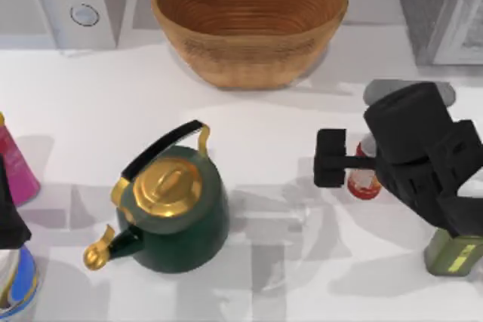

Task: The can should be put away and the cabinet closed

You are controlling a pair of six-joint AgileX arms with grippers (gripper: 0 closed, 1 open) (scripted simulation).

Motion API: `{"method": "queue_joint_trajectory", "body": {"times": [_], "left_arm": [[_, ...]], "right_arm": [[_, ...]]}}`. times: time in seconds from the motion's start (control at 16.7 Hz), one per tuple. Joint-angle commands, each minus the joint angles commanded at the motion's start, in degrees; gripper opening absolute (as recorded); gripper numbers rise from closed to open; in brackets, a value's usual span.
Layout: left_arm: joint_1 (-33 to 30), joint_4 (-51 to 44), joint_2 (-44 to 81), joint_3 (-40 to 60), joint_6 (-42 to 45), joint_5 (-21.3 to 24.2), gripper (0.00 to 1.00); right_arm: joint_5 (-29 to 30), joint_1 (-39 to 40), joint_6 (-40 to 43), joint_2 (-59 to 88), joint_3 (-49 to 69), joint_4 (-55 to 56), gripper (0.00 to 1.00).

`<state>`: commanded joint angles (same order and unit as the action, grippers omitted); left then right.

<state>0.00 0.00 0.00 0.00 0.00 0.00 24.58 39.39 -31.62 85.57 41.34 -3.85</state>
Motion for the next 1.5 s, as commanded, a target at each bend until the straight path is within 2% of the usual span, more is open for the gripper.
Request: {"method": "queue_joint_trajectory", "body": {"times": [0.18, 0.42, 0.72, 1.14, 1.38, 1.5], "left_arm": [[0.00, 0.00, 0.00, 0.00, 0.00, 0.00, 1.00], [0.00, 0.00, 0.00, 0.00, 0.00, 0.00, 1.00], [0.00, 0.00, 0.00, 0.00, 0.00, 0.00, 1.00], [0.00, 0.00, 0.00, 0.00, 0.00, 0.00, 1.00], [0.00, 0.00, 0.00, 0.00, 0.00, 0.00, 1.00], [0.00, 0.00, 0.00, 0.00, 0.00, 0.00, 1.00]], "right_arm": [[2.93, 1.25, -1.05, 3.59, -1.22, -0.66, 1.00], [3.06, 1.30, -1.09, 3.73, -1.28, -0.69, 1.00], [1.92, -0.81, 0.94, 6.57, 0.66, 1.47, 1.00], [0.01, -3.98, 3.39, 17.27, 1.43, 12.13, 1.00], [-0.03, -4.04, 3.44, 17.64, 1.41, 12.54, 1.00], [-0.03, -4.04, 3.44, 17.64, 1.41, 12.54, 0.85]]}}
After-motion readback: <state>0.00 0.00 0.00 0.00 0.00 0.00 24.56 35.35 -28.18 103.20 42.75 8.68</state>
